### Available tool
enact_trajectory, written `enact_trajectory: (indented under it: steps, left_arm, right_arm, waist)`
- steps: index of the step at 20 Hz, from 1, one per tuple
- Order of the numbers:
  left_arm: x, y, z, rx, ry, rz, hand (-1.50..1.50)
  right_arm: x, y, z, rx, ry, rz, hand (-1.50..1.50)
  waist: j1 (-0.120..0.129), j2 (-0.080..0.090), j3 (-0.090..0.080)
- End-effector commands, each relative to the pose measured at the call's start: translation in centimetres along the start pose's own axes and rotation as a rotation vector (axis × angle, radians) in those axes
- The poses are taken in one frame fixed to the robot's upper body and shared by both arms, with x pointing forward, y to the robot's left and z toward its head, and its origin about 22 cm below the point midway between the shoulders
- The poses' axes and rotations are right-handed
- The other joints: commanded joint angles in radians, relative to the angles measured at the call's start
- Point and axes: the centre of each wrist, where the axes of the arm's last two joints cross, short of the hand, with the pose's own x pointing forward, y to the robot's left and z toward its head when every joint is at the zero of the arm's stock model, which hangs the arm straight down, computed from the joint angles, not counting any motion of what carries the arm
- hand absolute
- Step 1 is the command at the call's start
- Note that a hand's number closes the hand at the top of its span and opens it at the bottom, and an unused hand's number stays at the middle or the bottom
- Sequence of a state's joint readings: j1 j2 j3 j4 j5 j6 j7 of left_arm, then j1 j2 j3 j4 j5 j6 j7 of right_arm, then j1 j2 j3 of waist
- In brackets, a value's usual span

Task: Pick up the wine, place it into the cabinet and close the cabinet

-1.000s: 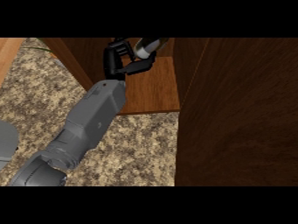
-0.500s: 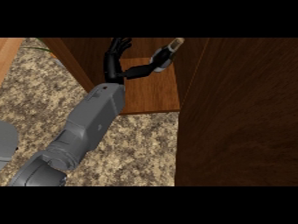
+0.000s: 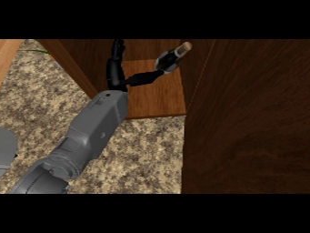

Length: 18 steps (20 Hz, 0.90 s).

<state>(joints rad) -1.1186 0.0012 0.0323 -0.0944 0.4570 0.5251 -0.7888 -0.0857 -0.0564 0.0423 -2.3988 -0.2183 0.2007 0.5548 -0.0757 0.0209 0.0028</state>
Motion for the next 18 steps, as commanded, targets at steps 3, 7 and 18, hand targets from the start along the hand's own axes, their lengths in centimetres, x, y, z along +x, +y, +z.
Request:
enact_trajectory:
  steps: [3, 7, 18]
  left_arm:
    - [-2.0, 1.8, 1.0, 0.030, -0.010, 0.007, -1.50]
    - [-2.4, 2.3, 1.1, 0.012, -0.017, 0.019, -1.50]
    - [-1.2, 2.0, 0.0, -0.082, -0.036, 0.108, -1.50]
  right_arm:
    - [1.5, 0.2, 1.3, 0.006, -0.044, -0.014, -1.50]
    - [1.5, 0.2, 1.3, 0.017, -0.027, -0.034, -1.50]
    - [0.8, 0.5, -0.2, 0.026, -0.032, -0.028, -1.50]
  waist:
    - [0.008, 0.002, -0.004]
    - [0.008, 0.002, -0.004]
    - [0.019, 0.002, -0.005]
